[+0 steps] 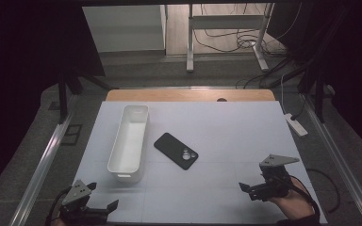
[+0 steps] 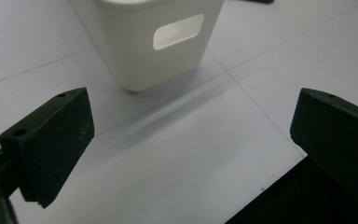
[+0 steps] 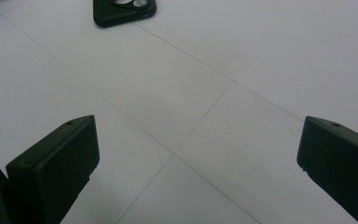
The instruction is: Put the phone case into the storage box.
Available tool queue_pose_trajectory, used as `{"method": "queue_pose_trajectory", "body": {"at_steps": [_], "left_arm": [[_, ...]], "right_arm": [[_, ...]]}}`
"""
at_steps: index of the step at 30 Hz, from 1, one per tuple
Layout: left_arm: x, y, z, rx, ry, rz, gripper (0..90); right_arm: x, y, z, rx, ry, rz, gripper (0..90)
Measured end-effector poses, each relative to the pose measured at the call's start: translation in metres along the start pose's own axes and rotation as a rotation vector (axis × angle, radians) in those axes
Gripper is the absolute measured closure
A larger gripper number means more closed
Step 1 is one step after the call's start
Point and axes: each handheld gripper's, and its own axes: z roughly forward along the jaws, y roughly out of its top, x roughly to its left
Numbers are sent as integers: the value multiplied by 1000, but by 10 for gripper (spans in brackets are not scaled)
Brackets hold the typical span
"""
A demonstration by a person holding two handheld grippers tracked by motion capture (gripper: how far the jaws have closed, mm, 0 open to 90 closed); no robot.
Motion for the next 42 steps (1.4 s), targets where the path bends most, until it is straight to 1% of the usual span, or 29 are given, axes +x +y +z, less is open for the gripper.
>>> {"method": "queue_pose_trajectory", "body": {"at_steps": [9, 17, 19, 26, 33, 39, 42], "left_arm": [[-1, 0, 0, -2, -5, 11, 6], [-1, 0, -1, -8, -3, 8, 6], [0, 0, -1, -10, -1, 8, 5], [-1, -1, -2, -15, 3, 8, 5], [-1, -1, -2, -15, 4, 13, 6], [-2, -1, -2, -14, 4, 21, 5], [-2, 0, -1, -9, -3, 24, 8]], "right_arm": [[1, 6, 5, 9, 17, -16, 0], [2, 13, 10, 16, 33, -32, 0], [3, 17, 12, 22, 39, -43, 0], [3, 22, 18, 34, 47, -50, 0], [5, 28, 25, 48, 64, -80, 0], [7, 36, 33, 51, 92, -63, 0], [9, 39, 36, 55, 96, -60, 0]]}}
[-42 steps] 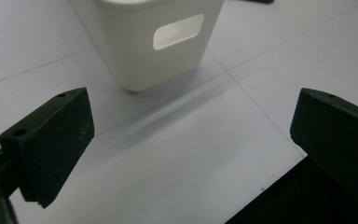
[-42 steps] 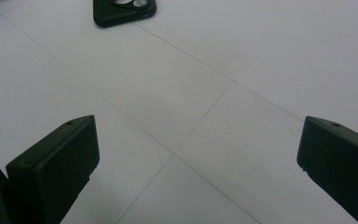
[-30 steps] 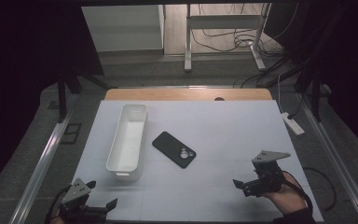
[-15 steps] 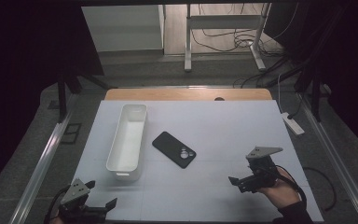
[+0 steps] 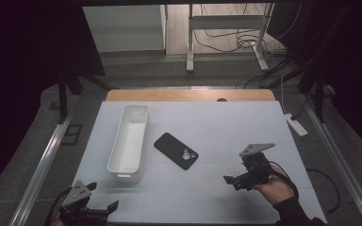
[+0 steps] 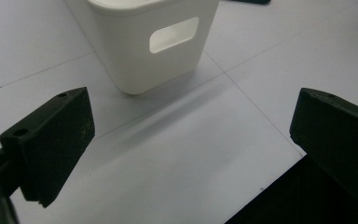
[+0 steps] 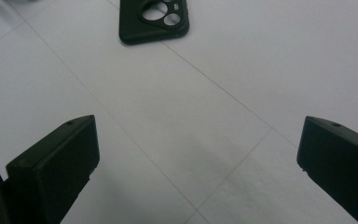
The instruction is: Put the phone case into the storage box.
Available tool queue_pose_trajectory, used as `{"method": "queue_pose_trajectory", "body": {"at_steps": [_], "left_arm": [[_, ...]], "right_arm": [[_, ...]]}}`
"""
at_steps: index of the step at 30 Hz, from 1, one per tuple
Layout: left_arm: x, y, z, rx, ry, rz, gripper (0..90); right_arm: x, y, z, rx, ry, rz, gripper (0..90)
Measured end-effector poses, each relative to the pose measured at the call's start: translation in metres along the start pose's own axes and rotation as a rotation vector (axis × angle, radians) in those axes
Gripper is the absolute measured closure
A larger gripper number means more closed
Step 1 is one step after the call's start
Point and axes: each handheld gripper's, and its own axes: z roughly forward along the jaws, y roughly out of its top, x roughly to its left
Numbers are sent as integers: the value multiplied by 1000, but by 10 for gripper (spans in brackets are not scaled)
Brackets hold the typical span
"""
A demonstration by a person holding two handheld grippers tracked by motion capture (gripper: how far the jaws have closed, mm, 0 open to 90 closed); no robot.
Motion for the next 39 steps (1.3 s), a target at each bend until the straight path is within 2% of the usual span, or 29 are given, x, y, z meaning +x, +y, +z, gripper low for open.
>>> {"method": "queue_pose_trajectory", "body": {"at_steps": [21, 39], "left_arm": [[2, -1, -1, -9, -19, -5, 3], [2, 0, 0, -5, -17, -2, 0]], "right_arm": [[7, 17, 18, 16, 30, -40, 0], [11, 33, 33, 26, 35, -73, 0]]}}
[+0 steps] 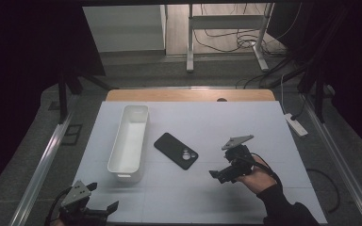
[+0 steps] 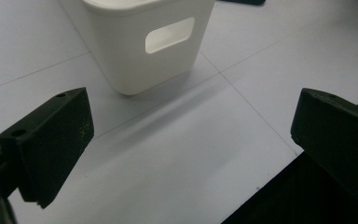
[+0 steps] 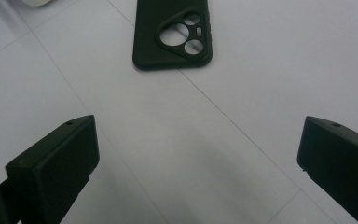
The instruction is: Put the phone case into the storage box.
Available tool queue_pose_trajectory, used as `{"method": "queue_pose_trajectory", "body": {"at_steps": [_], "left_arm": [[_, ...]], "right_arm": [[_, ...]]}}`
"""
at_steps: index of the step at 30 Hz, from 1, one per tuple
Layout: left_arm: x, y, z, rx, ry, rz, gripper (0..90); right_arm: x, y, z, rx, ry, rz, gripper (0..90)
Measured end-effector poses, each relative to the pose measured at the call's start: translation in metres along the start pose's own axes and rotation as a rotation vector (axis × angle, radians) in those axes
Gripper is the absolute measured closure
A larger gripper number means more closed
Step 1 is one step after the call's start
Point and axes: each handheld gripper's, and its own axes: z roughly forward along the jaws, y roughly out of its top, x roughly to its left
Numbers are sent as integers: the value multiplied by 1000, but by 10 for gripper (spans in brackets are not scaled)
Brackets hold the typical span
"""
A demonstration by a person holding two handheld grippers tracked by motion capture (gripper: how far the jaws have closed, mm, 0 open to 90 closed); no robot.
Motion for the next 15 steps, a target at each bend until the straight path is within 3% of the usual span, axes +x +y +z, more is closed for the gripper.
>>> {"method": "queue_pose_trajectory", "body": {"at_steps": [15], "left_arm": [[0, 0, 0, 3, -2, 3, 0]], "right_arm": [[3, 17, 15, 3, 3, -28, 0]]}}
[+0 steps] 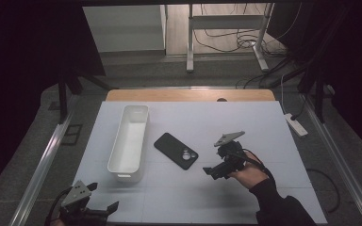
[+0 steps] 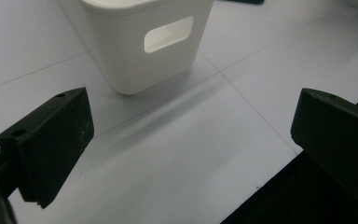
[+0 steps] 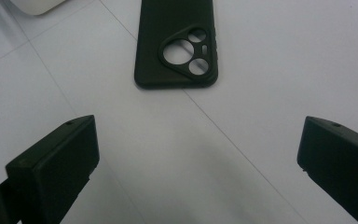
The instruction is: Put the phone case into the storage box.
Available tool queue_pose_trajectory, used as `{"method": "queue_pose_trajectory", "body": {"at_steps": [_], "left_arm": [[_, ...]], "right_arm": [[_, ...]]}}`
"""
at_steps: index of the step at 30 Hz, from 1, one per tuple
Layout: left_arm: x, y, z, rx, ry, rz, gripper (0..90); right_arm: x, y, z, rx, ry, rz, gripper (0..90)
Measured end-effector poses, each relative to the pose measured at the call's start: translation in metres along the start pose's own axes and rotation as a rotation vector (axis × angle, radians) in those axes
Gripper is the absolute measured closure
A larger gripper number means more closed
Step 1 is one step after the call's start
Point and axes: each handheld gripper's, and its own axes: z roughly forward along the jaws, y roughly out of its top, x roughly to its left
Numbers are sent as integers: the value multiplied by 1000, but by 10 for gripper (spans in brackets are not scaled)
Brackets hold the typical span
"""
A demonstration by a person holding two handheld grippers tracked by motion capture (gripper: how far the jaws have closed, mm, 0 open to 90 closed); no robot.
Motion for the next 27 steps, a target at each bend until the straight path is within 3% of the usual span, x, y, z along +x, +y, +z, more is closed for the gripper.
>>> {"method": "queue_pose_trajectory", "body": {"at_steps": [27], "left_arm": [[0, 0, 0, 6, -3, 4, 0]], "right_arm": [[-1, 32, 33, 17, 22, -39, 0]]}}
